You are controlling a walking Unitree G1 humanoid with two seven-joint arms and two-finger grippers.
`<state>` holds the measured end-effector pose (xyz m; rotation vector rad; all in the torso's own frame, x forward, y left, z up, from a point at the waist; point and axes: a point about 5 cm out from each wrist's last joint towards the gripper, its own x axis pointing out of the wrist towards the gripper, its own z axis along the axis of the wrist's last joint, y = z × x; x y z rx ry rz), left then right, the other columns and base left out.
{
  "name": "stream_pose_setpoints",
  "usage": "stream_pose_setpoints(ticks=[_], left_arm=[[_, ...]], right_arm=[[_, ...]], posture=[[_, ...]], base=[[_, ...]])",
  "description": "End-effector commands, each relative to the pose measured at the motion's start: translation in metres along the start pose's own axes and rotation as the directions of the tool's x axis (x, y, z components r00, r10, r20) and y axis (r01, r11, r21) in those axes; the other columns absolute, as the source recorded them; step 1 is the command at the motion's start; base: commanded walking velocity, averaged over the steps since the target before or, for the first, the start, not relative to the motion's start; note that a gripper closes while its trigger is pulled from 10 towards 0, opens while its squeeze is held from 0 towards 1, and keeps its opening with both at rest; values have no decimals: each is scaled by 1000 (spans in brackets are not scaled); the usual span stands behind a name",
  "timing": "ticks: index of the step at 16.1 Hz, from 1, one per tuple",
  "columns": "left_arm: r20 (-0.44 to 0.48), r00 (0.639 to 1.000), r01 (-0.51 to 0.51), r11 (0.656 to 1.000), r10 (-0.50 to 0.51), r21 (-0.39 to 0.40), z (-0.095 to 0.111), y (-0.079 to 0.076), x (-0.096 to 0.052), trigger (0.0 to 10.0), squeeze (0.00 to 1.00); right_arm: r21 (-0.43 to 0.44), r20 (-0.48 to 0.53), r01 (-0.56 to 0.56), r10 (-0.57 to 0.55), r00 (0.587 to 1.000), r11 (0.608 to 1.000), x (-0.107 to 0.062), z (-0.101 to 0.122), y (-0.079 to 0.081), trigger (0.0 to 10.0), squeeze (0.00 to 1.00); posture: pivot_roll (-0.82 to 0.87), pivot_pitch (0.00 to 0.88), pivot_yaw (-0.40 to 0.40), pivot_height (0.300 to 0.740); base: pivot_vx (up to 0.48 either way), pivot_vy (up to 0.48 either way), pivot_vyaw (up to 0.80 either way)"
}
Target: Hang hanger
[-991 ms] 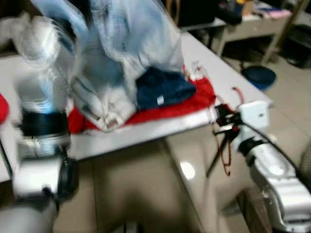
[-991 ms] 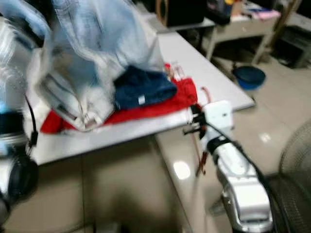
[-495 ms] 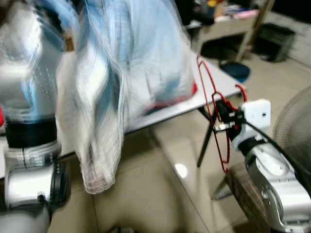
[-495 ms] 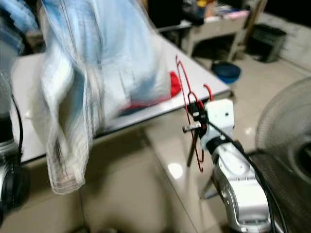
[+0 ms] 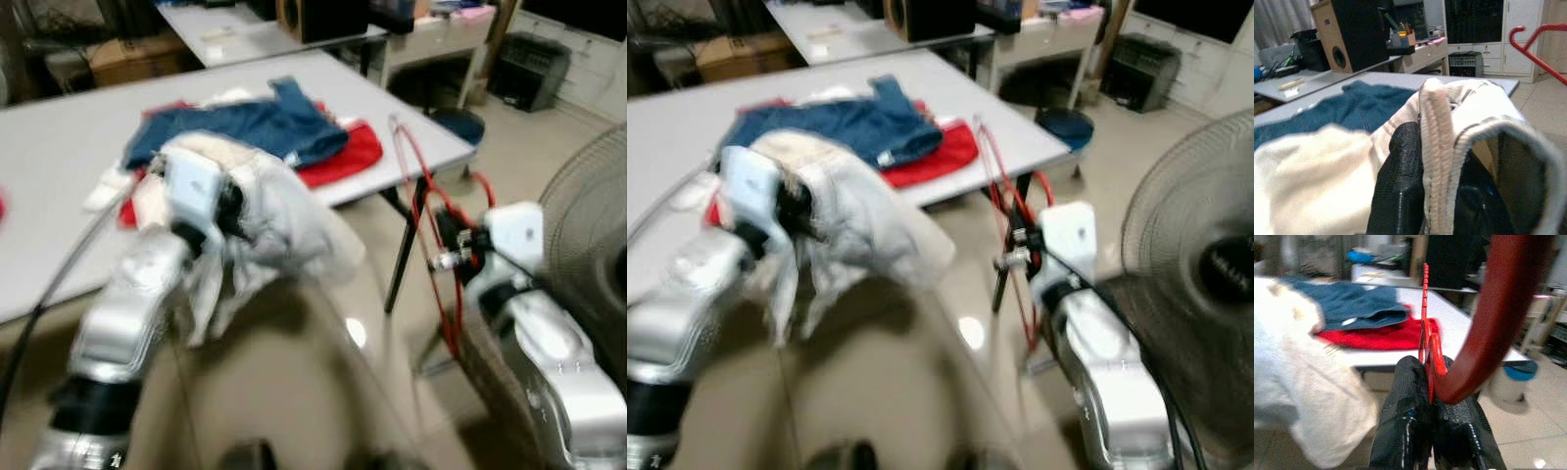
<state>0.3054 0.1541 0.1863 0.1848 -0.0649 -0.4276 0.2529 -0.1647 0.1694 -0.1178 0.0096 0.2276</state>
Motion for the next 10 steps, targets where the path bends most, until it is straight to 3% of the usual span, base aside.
stream_pose_setpoints(ticks=[1, 4, 8, 10], left_arm=[[-51, 999, -3, 1000, 3, 7, -16, -6, -4, 10000, 0], [-97, 995, -29, 998, 24, -55, -35, -7, -3, 10000, 0], [-129, 991, -40, 997, 30, -73, -49, -11, -3, 10000, 0], [-176, 984, -37, 997, 23, -72, -59, -14, -5, 10000, 0]], right_arm=[[0, -10, -36, 36, 999, 999, 0, -1, 4, 10000, 0], [-15, -55, -54, 54, 997, 998, -4, -9, 7, 10000, 0], [-57, -120, -100, 92, 988, 993, -5, -19, 7, 10000, 0], [-70, -132, -137, 127, 983, 988, -3, -20, 9, 10000, 0]], posture=[[-117, 0, 48, 740], [-130, 0, 54, 740], [-132, 0, 46, 740], [-126, 0, 36, 740]], base=[[-368, 0, 0], [-366, 0, 0], [-345, 0, 0], [0, 0, 0]])
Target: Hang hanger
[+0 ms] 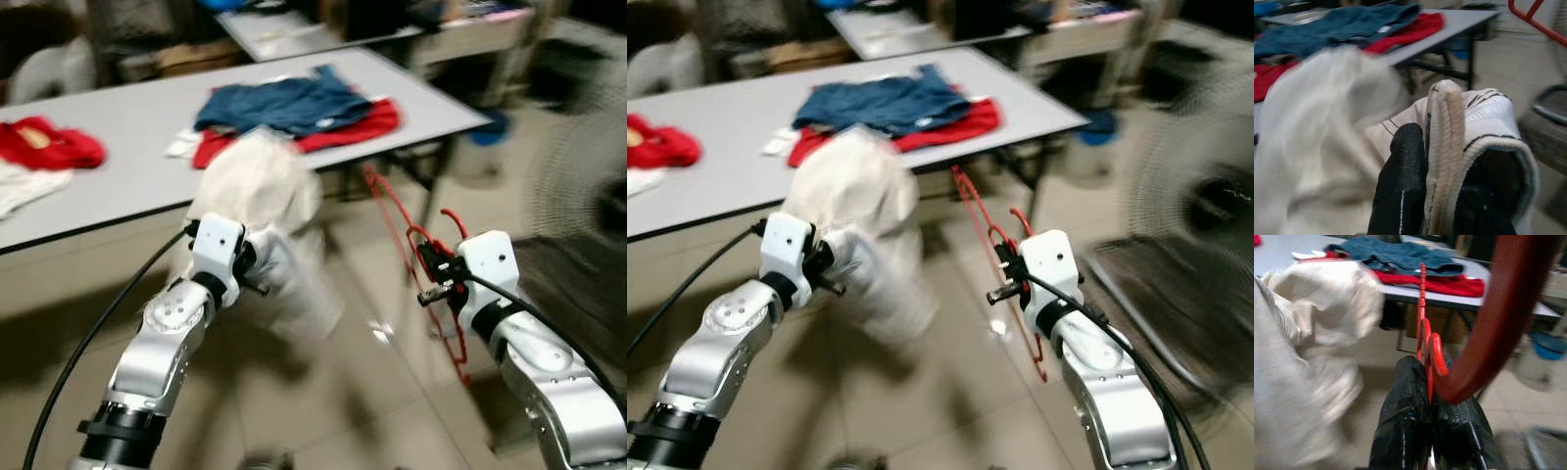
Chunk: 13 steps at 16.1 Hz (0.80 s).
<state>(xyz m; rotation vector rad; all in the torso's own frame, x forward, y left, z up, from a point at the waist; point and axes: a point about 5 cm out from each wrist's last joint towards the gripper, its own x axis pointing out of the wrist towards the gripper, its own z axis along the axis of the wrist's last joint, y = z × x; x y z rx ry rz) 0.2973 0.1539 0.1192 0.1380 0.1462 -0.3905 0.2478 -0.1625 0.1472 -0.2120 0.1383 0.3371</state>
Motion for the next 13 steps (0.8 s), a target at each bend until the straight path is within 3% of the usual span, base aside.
stream_pose_setpoints(ticks=[1, 3, 4, 7, 9, 11, 12, 13], left_arm=[[-37, 999, 38, 999, -37, 27, -2, -2, 0, 4784, 0], [-217, 975, 60, 997, -50, 40, -24, -1, -1, 0, 0], [-263, 964, 42, 999, -31, 35, -29, 2, 1, 0, 0], [-363, 930, -67, 997, 52, -28, -33, 12, 29, 0, 0], [-404, 910, -95, 995, 91, 11, -32, 16, 40, 0, 0], [-418, 902, -123, 992, 110, -6, -25, 18, 52, 0, 0], [-404, 908, -135, 991, 114, -23, -15, 17, 60, 0, 0], [-398, 909, -147, 989, 120, -36, -13, 18, 62, 0, 0]], right_arm=[[-6, -6, -36, 36, 999, 999, 2, 0, 5, 10000, 0], [-15, -22, -58, 58, 998, 998, 1, -3, 8, 10000, 0], [-18, -28, -62, 62, 998, 998, 1, -4, 8, 10000, 0], [-30, -57, -125, 123, 991, 992, -5, -11, 9, 10000, 0], [-50, -71, -192, 188, 980, 980, -10, -15, 10, 10000, 0], [-52, -100, -318, 312, 945, 947, -17, -18, 16, 10000, 0], [-24, -123, -419, 414, 902, 907, -23, -23, 23, 10000, 0], [-8, -118, -439, 435, 893, 898, -24, -23, 24, 10000, 0]], posture=[[-120, 0, 31, 740], [-118, 0, 32, 740], [-118, 0, 32, 740], [-117, 0, 43, 740], [-118, 0, 56, 740], [-121, 0, 69, 740], [-120, 0, 75, 740], [-120, 0, 75, 740]], base=[[0, 0, 0], [0, 0, 0], [0, 0, 0], [0, 0, 0], [0, 0, 0], [0, 0, 0], [0, 0, 0], [0, 0, 0]])
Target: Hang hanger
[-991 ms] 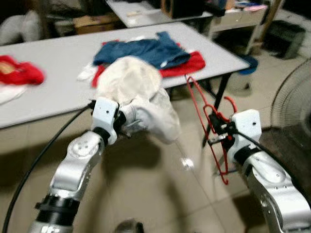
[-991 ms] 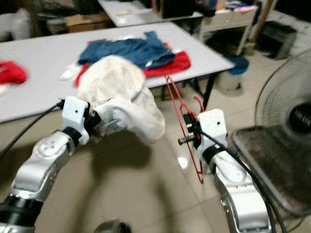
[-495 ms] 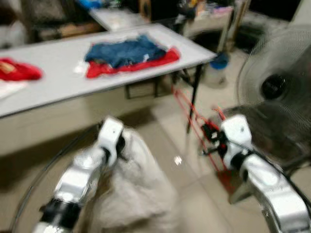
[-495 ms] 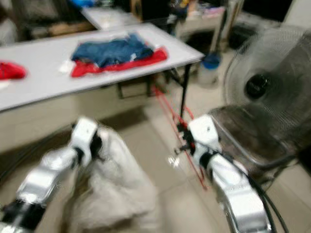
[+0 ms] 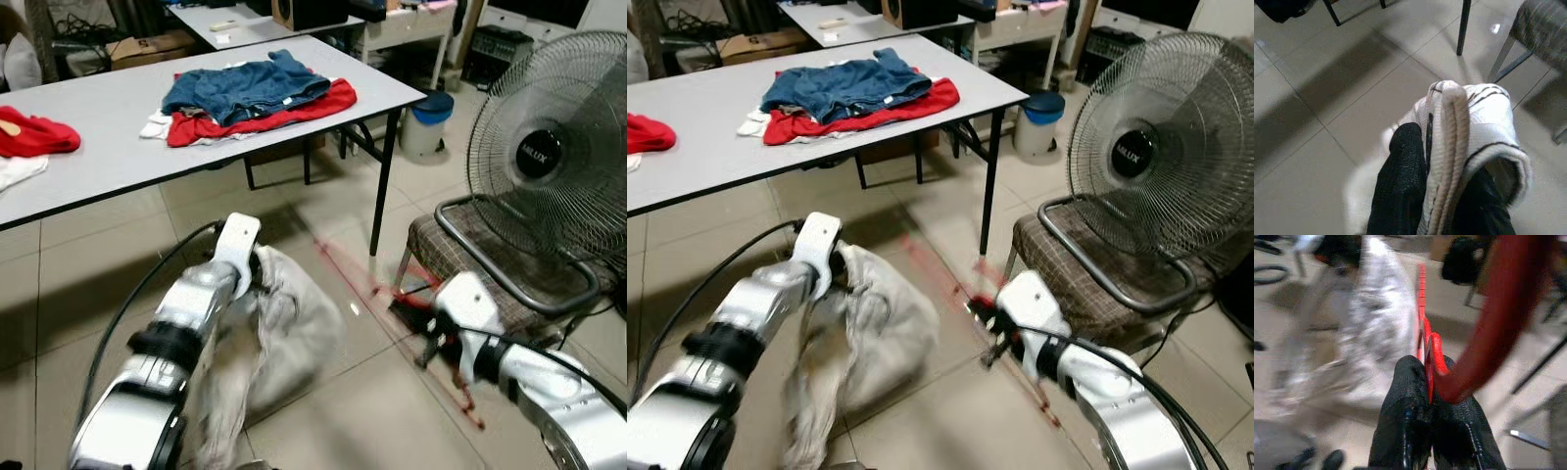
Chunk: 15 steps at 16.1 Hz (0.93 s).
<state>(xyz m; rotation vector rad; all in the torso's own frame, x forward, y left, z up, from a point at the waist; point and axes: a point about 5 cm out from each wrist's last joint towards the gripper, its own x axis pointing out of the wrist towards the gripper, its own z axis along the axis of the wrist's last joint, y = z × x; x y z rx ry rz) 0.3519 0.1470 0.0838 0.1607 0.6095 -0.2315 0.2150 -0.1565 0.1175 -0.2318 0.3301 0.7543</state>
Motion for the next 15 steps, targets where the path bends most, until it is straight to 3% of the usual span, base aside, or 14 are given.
stream_pose_setpoints(ticks=[1, 5, 6, 7, 8, 9, 11, 15], left_arm=[[65, 998, -20, 1000, 22, -22, 19, 5, -2, 0, 0], [131, 991, -3, 986, 25, -168, 52, -6, -1, 0, 0], [150, 989, 15, 982, 14, -191, 61, -10, -3, 0, 0], [163, 987, 31, 977, 3, -210, 68, -13, -4, 0, 0], [173, 985, 44, 977, -8, -207, 72, -15, -5, 0, 0], [196, 980, 65, 979, -26, -195, 80, -18, -8, 0, 0], [234, 972, 81, 967, -24, -240, 96, -19, -13, 0, 0], [285, 954, 167, 951, -91, -258, 119, -29, -26, 0, 0]], right_arm=[[-12, 39, -34, 34, 999, 999, -1, 8, 3, 10000, 0], [17, 17, -157, 156, 988, 988, 12, 12, 7, 10000, 0], [27, -32, -158, 159, 987, 987, 19, 9, 6, 4902, 0], [22, -61, -139, 140, 988, 990, 24, 5, 3, 4392, 0], [21, -70, -111, 112, 991, 994, 26, 4, 0, 1843, 0], [43, -85, -57, 61, 995, 997, 31, 2, -7, 1765, 0], [83, -120, -60, 70, 990, 995, 34, -3, -6, 0, 0], [151, -127, -76, 96, 987, 986, 42, -12, -2, 0, 0]], posture=[[-119, 0, 77, 740], [-111, 0, 76, 740], [-108, 0, 76, 740], [-106, 0, 75, 740], [-105, 0, 73, 740], [-103, 0, 71, 740], [-97, 0, 68, 740], [-92, 0, 77, 740]], base=[[0, 0, 0], [0, 0, 0], [0, 0, 0], [0, 0, 0], [0, 0, 0], [0, 0, 0], [0, 0, 0], [0, 0, 0]])
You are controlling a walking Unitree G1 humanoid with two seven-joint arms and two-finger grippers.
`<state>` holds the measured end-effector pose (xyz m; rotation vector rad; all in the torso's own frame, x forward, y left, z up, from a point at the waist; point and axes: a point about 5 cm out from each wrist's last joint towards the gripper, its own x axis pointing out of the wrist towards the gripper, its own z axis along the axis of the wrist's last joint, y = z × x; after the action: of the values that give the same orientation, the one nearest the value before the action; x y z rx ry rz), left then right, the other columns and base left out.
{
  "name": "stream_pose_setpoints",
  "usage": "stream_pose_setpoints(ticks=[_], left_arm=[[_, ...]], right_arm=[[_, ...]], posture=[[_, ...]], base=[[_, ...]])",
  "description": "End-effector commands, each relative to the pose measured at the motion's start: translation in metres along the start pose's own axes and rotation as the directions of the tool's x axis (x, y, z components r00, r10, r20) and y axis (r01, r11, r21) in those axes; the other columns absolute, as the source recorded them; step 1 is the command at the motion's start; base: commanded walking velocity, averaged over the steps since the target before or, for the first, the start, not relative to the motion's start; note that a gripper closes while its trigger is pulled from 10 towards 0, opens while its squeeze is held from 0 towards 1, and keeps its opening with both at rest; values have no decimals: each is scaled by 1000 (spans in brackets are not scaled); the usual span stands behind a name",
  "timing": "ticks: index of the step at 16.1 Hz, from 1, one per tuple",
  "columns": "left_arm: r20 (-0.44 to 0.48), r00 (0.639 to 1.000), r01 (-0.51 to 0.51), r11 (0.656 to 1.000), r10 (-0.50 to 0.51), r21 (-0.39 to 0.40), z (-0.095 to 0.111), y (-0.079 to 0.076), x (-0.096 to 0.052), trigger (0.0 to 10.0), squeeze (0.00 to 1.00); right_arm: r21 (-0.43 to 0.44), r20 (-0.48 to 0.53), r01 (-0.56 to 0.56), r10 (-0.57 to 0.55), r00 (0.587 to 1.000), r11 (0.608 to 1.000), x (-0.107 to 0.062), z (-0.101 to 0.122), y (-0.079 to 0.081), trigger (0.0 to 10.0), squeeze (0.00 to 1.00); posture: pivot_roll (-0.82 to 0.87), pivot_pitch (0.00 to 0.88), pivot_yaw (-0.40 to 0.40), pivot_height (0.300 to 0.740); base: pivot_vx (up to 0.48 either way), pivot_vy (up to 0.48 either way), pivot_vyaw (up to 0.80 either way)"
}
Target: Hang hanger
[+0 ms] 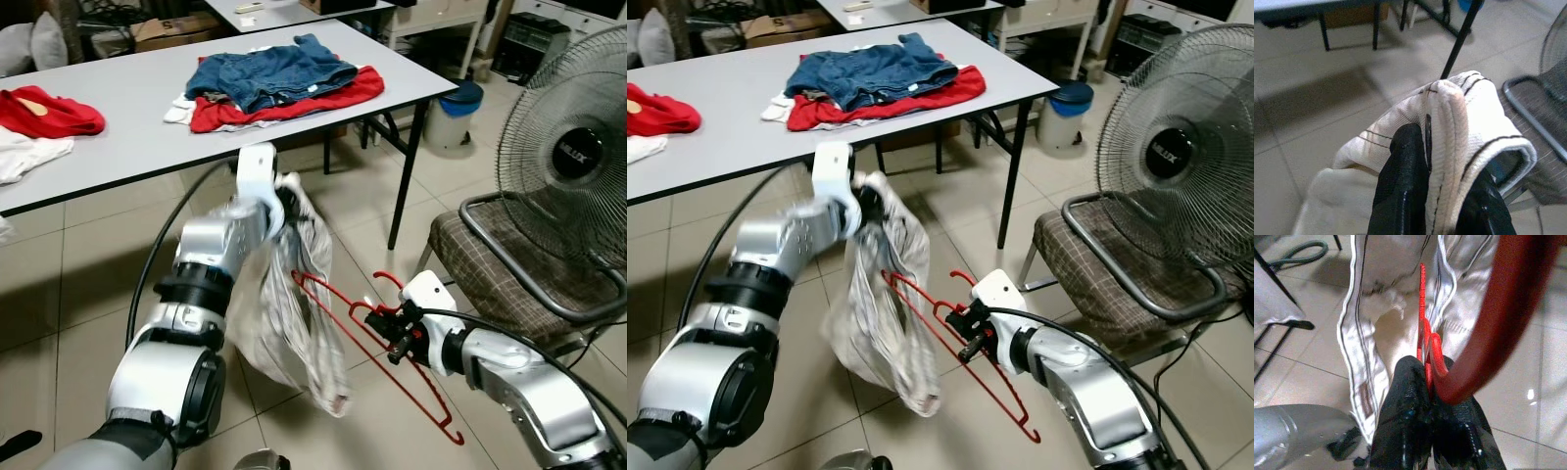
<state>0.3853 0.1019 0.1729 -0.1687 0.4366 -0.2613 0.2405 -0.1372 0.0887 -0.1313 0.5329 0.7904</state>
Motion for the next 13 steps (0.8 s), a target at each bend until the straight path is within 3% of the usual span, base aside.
stream_pose_setpoints(ticks=[1, 4, 7, 9, 10, 11, 12, 13], left_arm=[[71, 996, 61, 998, -60, -13, 25, -14, -6, 0, 0], [76, 992, 104, 994, -105, 25, 32, -25, -11, 0, 0], [79, 993, 90, 995, -92, 32, 31, -25, -12, 0, 0], [72, 991, 114, 993, -114, 14, 32, -29, -13, 0, 0], [70, 990, 118, 993, -119, 16, 33, -30, -15, 0, 0], [70, 990, 120, 993, -120, 18, 33, -31, -15, 0, 0], [66, 988, 140, 990, -140, 8, 34, -34, -16, 0, 0], [64, 988, 143, 990, -143, 7, 34, -35, -16, 0, 0]], right_arm=[[-8, 19, -53, 53, 998, 999, 4, 3, 5, 0, 0], [-49, 21, -94, 95, 995, 994, 7, 6, 11, 0, 0], [-110, 65, -21, 29, 997, 994, 13, 19, 5, 0, 0], [-59, 69, 108, -104, 992, 992, 21, 21, -8, 0, 0], [-38, 66, 116, -113, 991, 993, 26, 21, -9, 0, 0], [-30, 65, 115, -113, 991, 993, 28, 21, -8, 0, 0], [60, 85, 49, -54, 995, 997, 41, 22, -4, 0, 0], [82, 84, 23, -30, 996, 996, 44, 20, -2, 0, 0]], posture=[[-90, 0, 77, 740], [-86, 0, 82, 740], [-84, 0, 92, 740], [-80, 0, 97, 740], [-75, 0, 104, 740], [-75, 0, 104, 740], [-74, 0, 112, 740], [-74, 0, 115, 740]], base=[[0, 0, 0], [0, 0, 0], [0, 0, 0], [0, 0, 0], [0, 0, 0], [0, 0, 0], [0, 0, 0], [0, 0, 0]])
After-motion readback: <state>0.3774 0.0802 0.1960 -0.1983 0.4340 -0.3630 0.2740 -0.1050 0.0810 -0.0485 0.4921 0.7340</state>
